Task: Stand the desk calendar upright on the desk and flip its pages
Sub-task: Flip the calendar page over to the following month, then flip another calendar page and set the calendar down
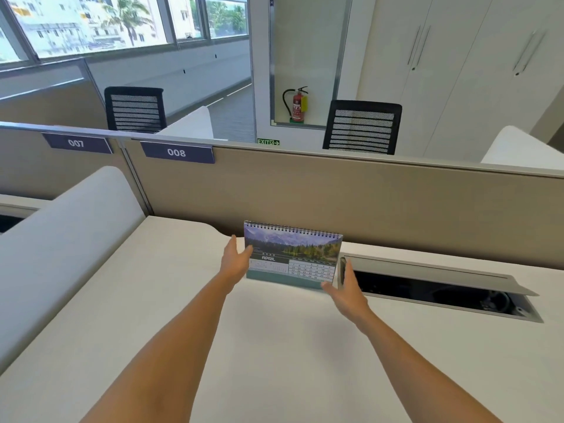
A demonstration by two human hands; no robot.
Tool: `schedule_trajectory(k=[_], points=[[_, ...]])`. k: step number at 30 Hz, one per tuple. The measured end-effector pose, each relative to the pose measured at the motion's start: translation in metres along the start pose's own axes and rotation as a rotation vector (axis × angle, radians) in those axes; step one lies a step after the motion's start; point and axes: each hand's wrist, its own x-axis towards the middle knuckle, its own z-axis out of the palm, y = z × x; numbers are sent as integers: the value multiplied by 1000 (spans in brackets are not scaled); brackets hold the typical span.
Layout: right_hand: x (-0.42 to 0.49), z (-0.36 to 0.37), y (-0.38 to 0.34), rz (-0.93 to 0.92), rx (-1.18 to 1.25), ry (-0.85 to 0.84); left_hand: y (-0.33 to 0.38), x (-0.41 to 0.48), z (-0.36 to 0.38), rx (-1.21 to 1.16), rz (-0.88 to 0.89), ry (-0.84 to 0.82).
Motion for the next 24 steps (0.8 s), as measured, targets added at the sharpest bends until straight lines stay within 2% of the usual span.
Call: schedule_trajectory(k=[2, 5, 17, 20, 24], points=[[-2, 8, 2, 34, 50, -86, -11, -1, 0, 27, -46, -59], [-5, 15, 1, 32, 137, -147, -21, -6, 5, 28, -8, -101], [-7, 19, 8, 15, 121, -124, -28, -15, 15, -11, 51, -65], [-8, 19, 9, -7, 192, -93, -33, -17, 11, -23, 17, -21], [-11, 9, 3, 50, 260, -22, -33, -20, 3, 50, -41, 17]])
